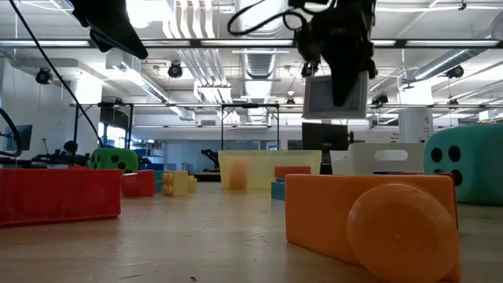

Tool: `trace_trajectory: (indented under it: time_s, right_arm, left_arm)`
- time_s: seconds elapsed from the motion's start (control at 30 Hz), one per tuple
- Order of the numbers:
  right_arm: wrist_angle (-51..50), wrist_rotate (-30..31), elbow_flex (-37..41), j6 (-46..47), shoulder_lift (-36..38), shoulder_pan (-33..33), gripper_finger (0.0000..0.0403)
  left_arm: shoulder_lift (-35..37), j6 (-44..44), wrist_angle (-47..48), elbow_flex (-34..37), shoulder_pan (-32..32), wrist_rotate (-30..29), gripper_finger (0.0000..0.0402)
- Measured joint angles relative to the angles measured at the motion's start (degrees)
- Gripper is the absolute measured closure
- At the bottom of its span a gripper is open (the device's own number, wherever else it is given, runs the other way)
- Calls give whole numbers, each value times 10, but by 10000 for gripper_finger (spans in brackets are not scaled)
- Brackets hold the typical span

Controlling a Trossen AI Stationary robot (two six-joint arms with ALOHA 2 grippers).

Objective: Pick & Place Toys
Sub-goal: Put the blue deck of cards into the white bin

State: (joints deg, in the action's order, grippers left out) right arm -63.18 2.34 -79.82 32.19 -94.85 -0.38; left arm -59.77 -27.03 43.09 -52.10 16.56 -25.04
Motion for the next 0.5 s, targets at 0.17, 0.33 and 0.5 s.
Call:
trace_trajectory:
  time_s: [0.17, 0.33, 0.5]
  right_arm:
    - [-63, 41, -40, -3, 9, -1, 345]
    - [-112, 82, -69, -3, 17, -4, 345]
    - [-119, 88, -71, -3, 34, -19, 345]
  left_arm:
    - [0, 0, 0, 0, 0, 0, 401]
    - [0, 0, 0, 0, 0, 0, 401]
    - [0, 0, 0, 0, 0, 0, 401]
